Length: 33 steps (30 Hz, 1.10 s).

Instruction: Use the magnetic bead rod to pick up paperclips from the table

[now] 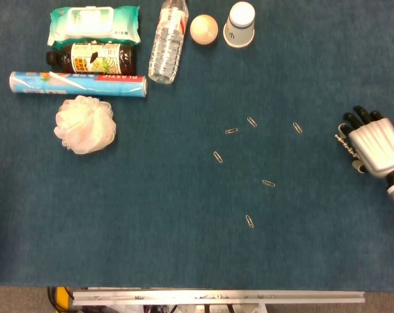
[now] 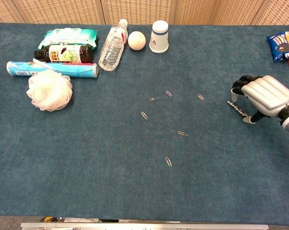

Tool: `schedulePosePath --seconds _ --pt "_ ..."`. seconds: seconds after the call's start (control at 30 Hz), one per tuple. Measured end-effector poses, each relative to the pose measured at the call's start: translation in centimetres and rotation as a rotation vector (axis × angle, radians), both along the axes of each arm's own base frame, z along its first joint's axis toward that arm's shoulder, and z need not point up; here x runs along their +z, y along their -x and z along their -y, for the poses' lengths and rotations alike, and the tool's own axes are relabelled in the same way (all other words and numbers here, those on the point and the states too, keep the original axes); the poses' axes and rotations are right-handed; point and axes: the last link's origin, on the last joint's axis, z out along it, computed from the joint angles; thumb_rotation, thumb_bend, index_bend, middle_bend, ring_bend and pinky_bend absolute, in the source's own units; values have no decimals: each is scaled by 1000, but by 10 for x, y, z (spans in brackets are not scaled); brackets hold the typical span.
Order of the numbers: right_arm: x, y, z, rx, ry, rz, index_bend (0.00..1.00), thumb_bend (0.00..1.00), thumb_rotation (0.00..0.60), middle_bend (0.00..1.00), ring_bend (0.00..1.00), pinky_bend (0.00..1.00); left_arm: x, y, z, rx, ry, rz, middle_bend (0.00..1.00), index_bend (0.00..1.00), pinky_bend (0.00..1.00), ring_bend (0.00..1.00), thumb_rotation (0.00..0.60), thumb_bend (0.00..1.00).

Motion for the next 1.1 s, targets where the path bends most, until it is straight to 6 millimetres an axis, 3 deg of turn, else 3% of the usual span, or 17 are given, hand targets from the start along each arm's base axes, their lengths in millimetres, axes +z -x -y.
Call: schedulePosePath --seconds 0.33,0.7,1.1 --pt "25 5 1 -13 77 19 439 53 600 282 169 335 -2 0 -1 3 4 -12 435 416 534 355 600 137" --pt "9 -7 -6 31 21 12 439 54 600 282 169 335 -1 0 0 3 2 -5 435 416 534 355 600 137" --pt "5 -2 -2 9 23 -19 439 53 600 282 169 335 0 0 1 0 0 -2 435 416 534 355 600 137"
